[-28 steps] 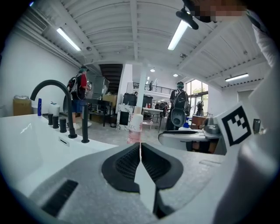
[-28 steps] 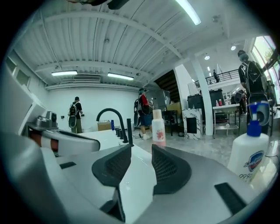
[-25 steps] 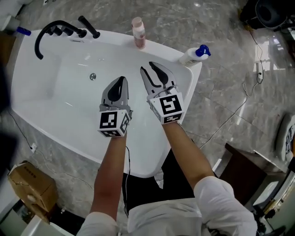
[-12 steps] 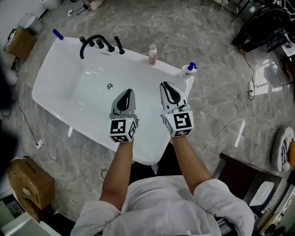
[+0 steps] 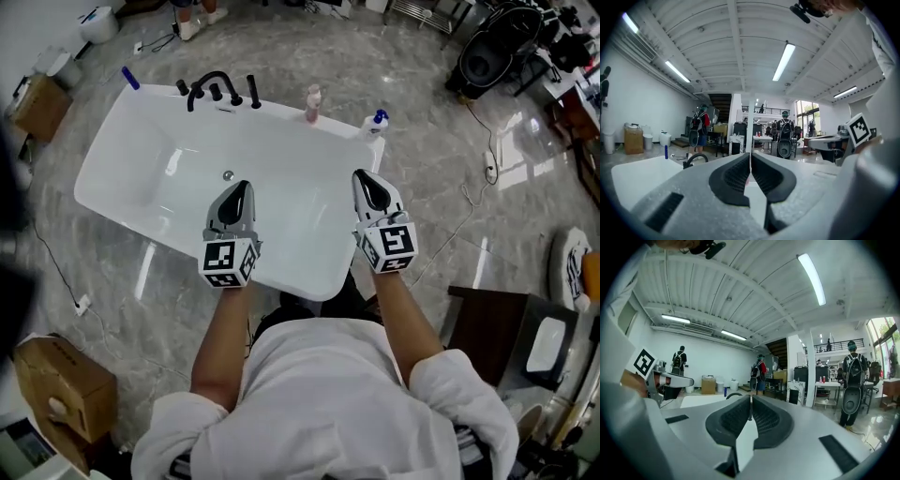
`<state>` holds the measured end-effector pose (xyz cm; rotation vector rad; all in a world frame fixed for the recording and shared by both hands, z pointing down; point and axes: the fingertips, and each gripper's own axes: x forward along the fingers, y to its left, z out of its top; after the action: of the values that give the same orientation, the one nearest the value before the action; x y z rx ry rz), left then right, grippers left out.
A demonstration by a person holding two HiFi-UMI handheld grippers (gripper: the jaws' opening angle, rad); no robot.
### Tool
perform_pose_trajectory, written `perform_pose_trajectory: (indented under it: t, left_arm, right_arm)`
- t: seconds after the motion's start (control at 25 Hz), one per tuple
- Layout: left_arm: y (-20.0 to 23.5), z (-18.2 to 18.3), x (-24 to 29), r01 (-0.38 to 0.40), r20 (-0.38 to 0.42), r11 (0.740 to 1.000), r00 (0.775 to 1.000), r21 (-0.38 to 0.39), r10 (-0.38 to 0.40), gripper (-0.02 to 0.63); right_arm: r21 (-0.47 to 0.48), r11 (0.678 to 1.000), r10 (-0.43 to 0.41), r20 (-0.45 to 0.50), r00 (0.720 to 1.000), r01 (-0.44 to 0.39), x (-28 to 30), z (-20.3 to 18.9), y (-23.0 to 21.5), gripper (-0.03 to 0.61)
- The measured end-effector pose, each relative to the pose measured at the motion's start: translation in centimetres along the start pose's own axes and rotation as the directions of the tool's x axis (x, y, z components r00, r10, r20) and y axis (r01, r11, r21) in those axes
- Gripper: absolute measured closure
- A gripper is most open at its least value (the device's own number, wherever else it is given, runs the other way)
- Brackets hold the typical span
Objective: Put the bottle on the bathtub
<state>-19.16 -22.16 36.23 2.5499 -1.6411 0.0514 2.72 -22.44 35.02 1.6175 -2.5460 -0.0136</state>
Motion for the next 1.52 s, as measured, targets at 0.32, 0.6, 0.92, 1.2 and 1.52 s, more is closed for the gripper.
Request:
perform_pose_trajectory:
  t: [0.32, 0.6, 0.92, 1.2, 1.52]
  left_arm:
    - [2.5, -1.2, -8.1, -0.038, -0.037, 0.999, 0.999, -0.022, 0.037, 0.589]
    - [1.7, -0.8, -13.4, -0.056, -0.072, 0.998, 0.996, -0.002, 0.056, 0.589]
    - [-1.8, -1.0, -15.9, -0.066, -0.084, 0.998, 0.994, -0.003, 0.066, 0.589]
    - [-6.4, -0.9, -16.7, -0.048, -0.066, 0.998, 0.997, -0.052, 0.044, 0.589]
    - [-9.8, -2.0, -18.0, -0.040, -0.081, 0.998, 0.996, -0.041, 0.037, 0.589]
  right_arm:
    - [-0.061, 0.998, 0.000, -0.006, 1.000, -0.001, -8.1, 2.7, 2.4, 0.558]
    - [-0.063, 0.998, 0.008, -0.029, 1.000, -0.009, -13.3, 2.7, 1.3, 0.560]
    - [-0.026, 1.000, 0.014, -0.016, 1.000, -0.015, -17.5, 1.7, -1.1, 0.563]
    - [0.048, 0.994, 0.095, 0.002, 0.995, -0.095, -20.6, 0.5, -0.1, 0.564]
    - [0.040, 0.982, 0.181, 0.037, 0.983, -0.183, -22.4, 0.0, 1.3, 0.565]
